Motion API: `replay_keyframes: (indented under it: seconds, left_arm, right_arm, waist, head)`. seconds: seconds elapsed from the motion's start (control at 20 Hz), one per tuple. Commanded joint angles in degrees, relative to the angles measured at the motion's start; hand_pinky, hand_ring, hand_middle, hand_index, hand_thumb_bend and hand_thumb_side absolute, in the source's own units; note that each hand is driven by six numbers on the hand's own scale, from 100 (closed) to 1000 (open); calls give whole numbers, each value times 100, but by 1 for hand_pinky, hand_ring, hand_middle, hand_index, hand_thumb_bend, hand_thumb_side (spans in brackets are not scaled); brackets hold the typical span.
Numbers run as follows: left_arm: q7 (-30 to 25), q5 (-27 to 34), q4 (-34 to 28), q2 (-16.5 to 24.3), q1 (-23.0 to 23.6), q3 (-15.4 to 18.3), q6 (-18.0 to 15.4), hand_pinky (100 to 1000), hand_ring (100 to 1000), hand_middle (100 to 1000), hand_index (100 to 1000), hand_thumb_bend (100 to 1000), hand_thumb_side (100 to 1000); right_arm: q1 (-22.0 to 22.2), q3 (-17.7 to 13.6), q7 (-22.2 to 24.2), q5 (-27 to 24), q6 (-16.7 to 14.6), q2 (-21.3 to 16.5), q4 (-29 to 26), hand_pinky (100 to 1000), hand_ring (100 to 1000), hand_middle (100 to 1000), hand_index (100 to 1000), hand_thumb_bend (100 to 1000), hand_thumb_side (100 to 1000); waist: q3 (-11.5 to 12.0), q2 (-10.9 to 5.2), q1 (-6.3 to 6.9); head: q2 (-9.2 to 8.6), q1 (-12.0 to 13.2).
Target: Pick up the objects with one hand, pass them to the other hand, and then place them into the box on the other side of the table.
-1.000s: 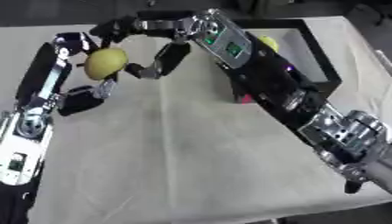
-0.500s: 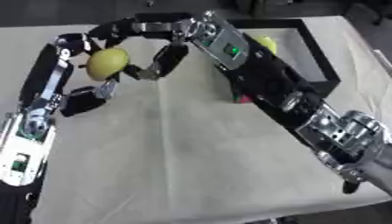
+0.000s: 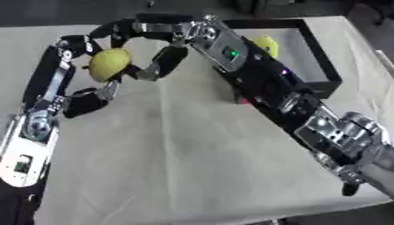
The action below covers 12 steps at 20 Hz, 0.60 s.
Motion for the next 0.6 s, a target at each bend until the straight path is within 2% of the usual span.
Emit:
replay_keyframes:
  seconds: [0.05, 0.3, 0.6]
  left_arm:
    - [54, 125, -143, -111, -96, 24, 105, 691, 511, 479, 536, 100, 114]
    - [166, 462, -150, -199, -58, 23, 309, 695, 517, 488, 547, 100, 190]
    - [327, 982, -156, -262, -34, -4, 484, 702, 536, 512, 583, 100, 227]
  right_arm:
    - [-122, 27, -157, -256, 215, 44, -137, 823, 1000, 385, 719, 100, 168]
    - [-131, 28, -715, -553, 634, 64, -191, 814, 1000, 357, 696, 100, 136]
    - [-121, 39, -1291, -830, 936, 36, -316, 808, 993, 329, 672, 100, 110]
  waist:
    - [6, -92, 12]
    - [5, -84, 7]
    - [3, -85, 6]
  head:
    - [-22, -20]
    - [-59, -17]
    - [-84, -14]
